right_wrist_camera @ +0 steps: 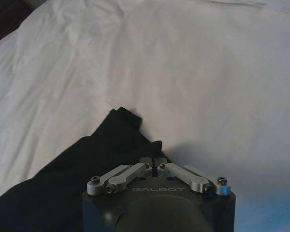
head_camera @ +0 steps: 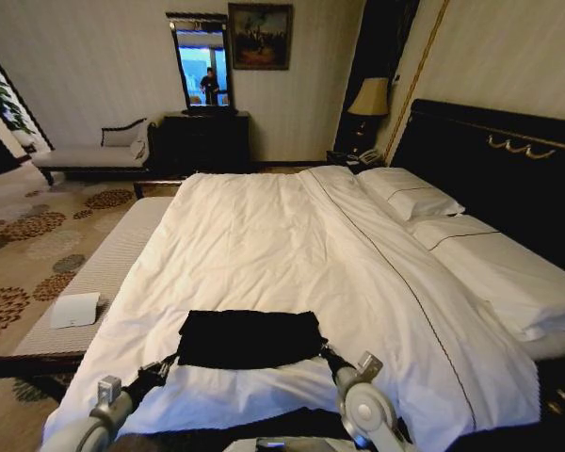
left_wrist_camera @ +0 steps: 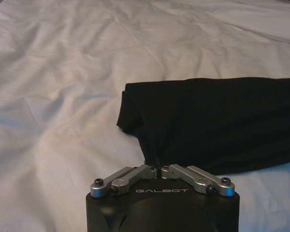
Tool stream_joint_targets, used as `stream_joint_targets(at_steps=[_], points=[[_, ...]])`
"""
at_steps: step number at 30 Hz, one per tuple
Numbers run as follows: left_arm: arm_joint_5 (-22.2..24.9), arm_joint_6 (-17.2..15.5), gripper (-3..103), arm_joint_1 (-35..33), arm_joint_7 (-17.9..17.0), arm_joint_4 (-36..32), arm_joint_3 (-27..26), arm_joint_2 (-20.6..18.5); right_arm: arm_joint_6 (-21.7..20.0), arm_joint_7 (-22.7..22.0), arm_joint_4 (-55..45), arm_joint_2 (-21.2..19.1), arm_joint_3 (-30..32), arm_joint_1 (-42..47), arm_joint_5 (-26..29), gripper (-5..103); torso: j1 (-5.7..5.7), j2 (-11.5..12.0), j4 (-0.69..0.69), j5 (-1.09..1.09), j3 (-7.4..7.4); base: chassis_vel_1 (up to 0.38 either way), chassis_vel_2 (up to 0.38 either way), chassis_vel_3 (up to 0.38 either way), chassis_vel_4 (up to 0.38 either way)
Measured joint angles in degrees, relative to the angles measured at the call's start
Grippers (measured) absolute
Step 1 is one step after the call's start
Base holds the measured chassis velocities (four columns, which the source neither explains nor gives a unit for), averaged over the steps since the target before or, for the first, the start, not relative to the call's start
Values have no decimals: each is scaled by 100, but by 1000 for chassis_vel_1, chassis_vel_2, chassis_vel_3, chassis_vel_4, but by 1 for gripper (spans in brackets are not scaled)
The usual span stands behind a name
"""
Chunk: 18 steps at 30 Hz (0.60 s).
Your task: Fold the clothes on the bed.
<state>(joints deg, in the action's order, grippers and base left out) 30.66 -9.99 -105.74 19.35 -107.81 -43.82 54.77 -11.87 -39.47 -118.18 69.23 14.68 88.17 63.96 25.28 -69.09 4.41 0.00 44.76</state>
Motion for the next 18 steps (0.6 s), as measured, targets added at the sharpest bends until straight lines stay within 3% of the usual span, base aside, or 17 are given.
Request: stream_joint_targets(at_steps=[11, 18], points=[[50, 158, 0, 186, 220, 246, -175, 88, -17, 83, -376, -119, 50, 232, -165, 0, 0, 0, 1, -1, 0, 0, 0, 0, 0], [-13, 450, 0, 151, 402, 169, -154, 235, -42, 83, -513, -194, -21, 350, -392, 0, 0, 0, 0, 0, 0, 0, 0, 0, 0]])
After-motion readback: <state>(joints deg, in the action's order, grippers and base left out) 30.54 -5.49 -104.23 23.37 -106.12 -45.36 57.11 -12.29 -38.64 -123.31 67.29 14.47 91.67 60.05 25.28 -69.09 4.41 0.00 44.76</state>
